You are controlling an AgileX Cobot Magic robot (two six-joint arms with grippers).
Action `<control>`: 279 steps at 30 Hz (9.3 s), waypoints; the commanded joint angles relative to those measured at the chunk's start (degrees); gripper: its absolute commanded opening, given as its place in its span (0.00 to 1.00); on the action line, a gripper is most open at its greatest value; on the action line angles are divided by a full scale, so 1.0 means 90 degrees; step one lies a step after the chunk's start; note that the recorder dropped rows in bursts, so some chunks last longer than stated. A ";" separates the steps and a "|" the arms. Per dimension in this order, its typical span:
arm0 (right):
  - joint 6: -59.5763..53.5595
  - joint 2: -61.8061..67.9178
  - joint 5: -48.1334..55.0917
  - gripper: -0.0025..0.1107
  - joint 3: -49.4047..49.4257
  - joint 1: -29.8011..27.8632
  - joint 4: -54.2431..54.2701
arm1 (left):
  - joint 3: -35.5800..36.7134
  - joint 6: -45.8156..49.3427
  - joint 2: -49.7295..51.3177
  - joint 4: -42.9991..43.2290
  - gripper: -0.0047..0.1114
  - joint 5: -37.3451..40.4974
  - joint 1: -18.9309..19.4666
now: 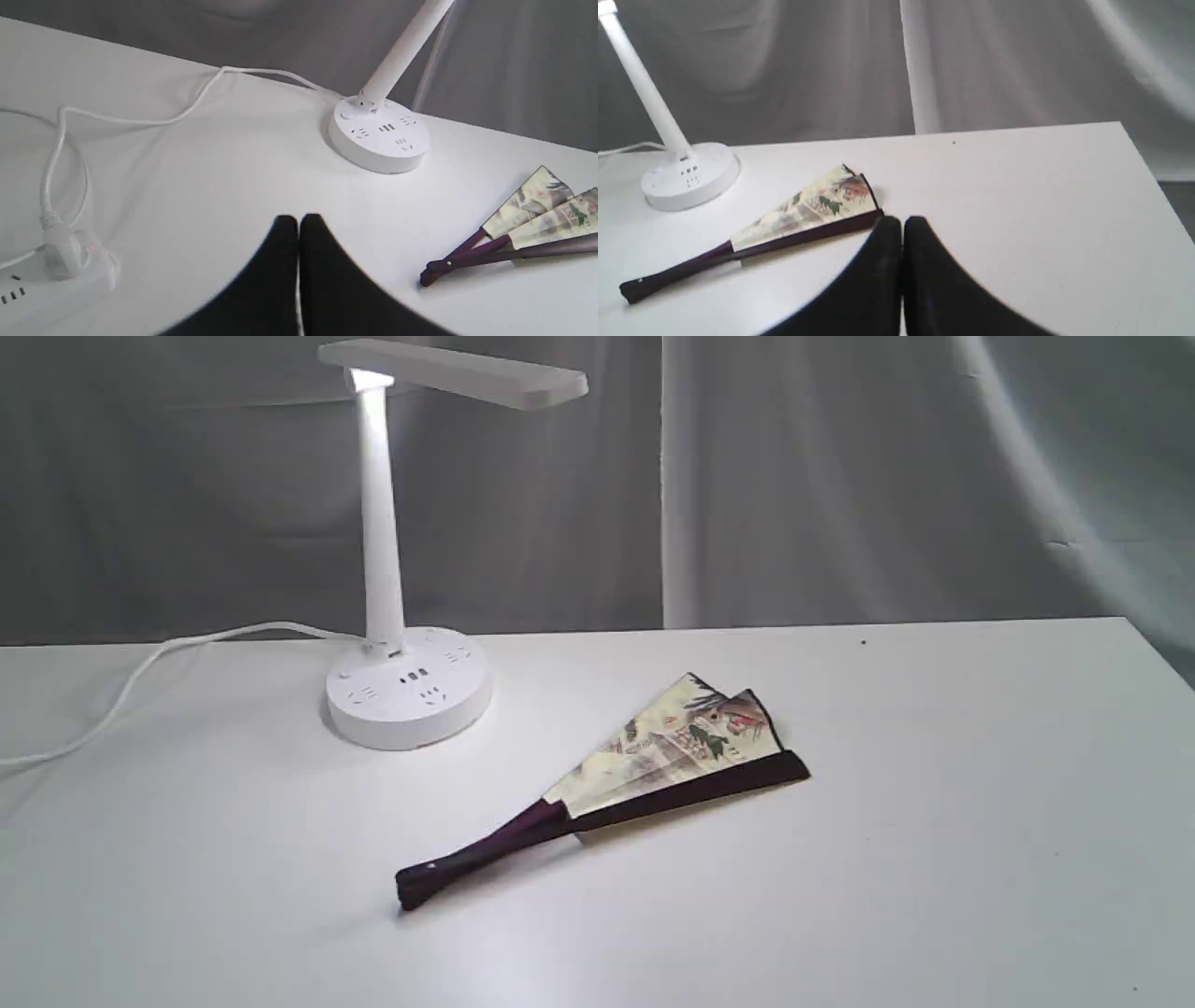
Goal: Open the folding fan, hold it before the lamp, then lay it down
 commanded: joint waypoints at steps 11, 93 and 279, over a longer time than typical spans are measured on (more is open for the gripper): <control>-0.0382 0.1921 0.0284 0.02 -0.0153 0.0005 -0.0061 | -0.0827 0.0897 0.2198 -0.0512 0.20 -0.0054 -0.0032; -0.0706 0.3281 -0.0014 0.23 0.0202 0.0005 0.0736 | -0.8333 0.2327 1.1349 -0.0401 0.30 0.1700 -0.3153; -0.6007 0.9866 0.2190 0.44 -0.1232 0.0147 0.8536 | -0.6945 0.1604 1.0709 -0.0496 0.61 0.3728 -0.2862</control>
